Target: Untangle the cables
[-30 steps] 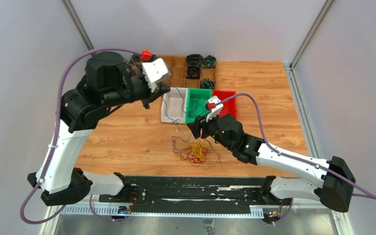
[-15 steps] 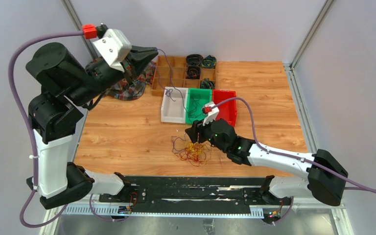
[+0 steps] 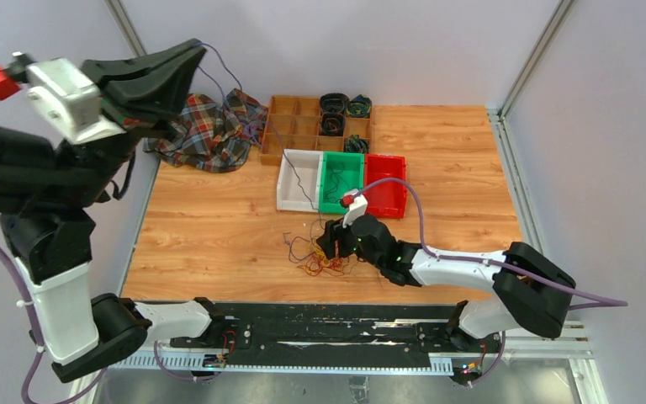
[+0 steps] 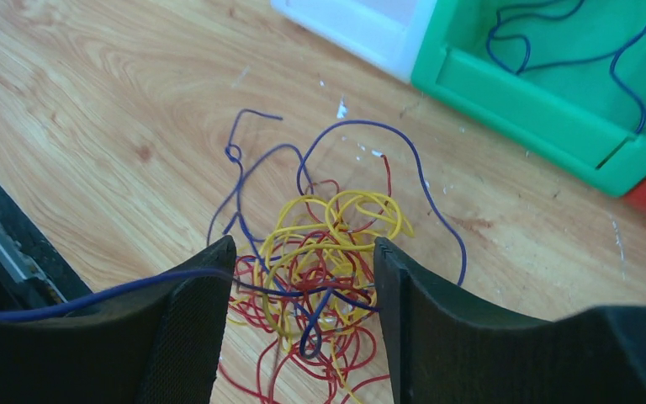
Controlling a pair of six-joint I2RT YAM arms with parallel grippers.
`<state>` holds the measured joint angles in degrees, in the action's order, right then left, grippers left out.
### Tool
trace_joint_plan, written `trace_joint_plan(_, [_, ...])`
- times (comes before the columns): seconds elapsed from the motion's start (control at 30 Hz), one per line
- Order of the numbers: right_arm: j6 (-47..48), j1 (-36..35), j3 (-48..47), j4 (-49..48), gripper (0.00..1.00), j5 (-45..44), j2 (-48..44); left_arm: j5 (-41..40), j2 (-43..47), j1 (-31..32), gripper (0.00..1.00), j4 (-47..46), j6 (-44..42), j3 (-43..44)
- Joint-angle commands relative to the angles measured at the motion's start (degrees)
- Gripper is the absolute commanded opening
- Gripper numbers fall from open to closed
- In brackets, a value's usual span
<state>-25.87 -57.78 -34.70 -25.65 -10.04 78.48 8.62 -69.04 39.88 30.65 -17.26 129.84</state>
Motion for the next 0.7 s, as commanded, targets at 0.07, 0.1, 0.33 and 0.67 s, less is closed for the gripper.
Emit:
trace_joint_plan(0.07, [-1.5,-0.5,1.3,-3.2,0.62,0.7,2.9,-2.3,0.7,0.3,0.0,-7.0,-3.9,5.5])
trace_joint_plan(0.1, [-1.5,-0.5,1.4,-3.0,0.62,0.8,3.5,-3.0,0.8,0.3,0.0,-8.0,-4.6,6.0])
trace_joint_plan(0.33, [-2.9,-0.5,5.0,-4.1,0.64,-0.1,5.5,-9.3,2.5,0.3,0.0,-18.1,-14.9,6.1])
trace_joint_plan(0.67, [-3.6,-0.5,7.5,-3.0,0.64,-0.3,1.7,-11.6,3.3,0.3,0.0,-24.9,-19.7,4.1])
